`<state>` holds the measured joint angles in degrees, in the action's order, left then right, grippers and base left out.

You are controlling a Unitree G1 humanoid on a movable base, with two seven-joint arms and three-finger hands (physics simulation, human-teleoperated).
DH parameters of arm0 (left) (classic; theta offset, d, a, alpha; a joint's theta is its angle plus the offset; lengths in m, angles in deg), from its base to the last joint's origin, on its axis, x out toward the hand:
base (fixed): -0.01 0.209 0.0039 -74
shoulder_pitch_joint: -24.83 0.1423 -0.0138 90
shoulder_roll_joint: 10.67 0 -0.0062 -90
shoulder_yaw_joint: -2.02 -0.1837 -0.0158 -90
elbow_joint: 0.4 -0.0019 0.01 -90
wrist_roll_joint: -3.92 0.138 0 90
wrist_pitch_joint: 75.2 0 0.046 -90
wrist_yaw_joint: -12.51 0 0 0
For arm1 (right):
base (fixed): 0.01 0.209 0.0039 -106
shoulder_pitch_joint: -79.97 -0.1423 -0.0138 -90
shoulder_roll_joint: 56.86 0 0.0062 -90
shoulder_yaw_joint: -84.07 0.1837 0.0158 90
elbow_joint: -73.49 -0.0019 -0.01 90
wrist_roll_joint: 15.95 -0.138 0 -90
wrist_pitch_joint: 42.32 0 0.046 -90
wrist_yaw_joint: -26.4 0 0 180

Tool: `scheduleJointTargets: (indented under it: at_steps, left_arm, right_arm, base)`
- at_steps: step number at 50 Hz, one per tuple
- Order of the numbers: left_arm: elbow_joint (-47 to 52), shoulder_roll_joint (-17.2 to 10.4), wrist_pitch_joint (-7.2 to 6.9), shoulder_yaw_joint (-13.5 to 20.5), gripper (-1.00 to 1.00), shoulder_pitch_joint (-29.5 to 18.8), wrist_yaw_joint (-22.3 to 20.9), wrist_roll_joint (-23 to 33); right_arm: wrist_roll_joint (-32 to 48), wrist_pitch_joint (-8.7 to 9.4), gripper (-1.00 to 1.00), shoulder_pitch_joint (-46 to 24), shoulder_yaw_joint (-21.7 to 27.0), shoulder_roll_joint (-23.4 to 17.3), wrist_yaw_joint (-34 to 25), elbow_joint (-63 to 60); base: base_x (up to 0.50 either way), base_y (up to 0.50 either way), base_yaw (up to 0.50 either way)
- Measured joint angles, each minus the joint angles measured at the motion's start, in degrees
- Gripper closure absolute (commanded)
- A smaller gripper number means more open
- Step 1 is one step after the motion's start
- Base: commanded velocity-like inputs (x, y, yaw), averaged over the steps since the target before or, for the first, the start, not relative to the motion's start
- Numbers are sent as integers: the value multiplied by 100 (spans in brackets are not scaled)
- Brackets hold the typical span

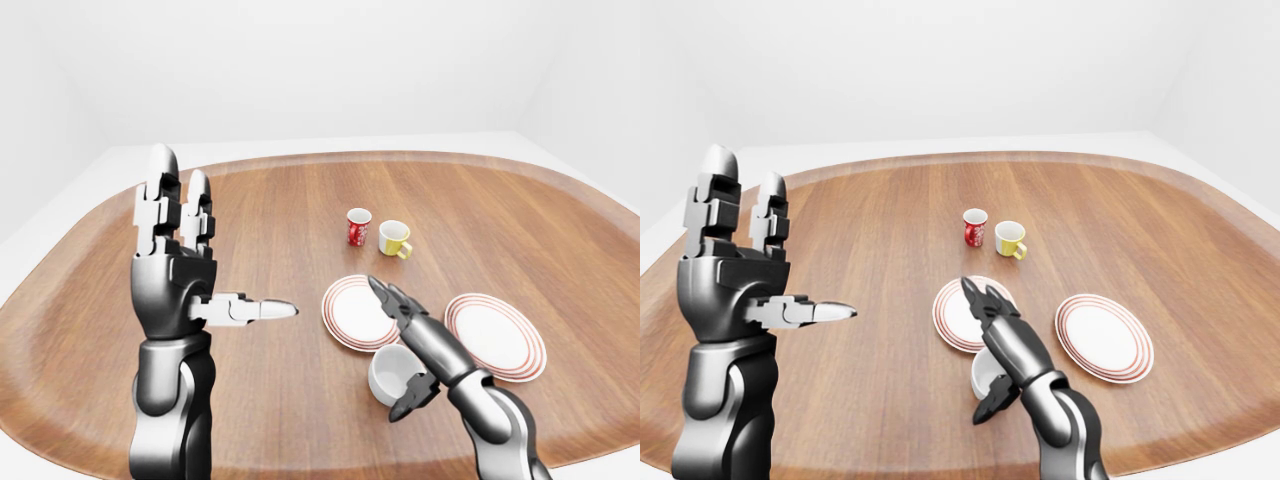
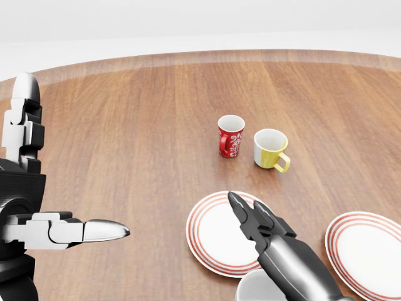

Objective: Put the white mug on the left plate.

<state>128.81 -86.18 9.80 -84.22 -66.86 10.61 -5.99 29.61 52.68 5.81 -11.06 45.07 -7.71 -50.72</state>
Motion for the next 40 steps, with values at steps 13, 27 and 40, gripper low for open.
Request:
scheduleJointTargets:
  at_steps: [13, 27, 40]
  left_arm:
    - [7, -2, 0, 6, -100, -4, 4, -11]
    - [13, -3, 0, 12, -100, -11, 11, -22]
    - [13, -6, 0, 17, -100, -11, 9, -32]
  right_arm:
    - [129, 0, -100, -3, 134, -28, 4, 405]
    - [274, 0, -100, -73, 270, -27, -24, 765]
    - [339, 0, -100, -202, 327, -22, 102, 1132]
  base:
    - [0, 0, 0]
    - [0, 0, 0]
    - [0, 0, 0]
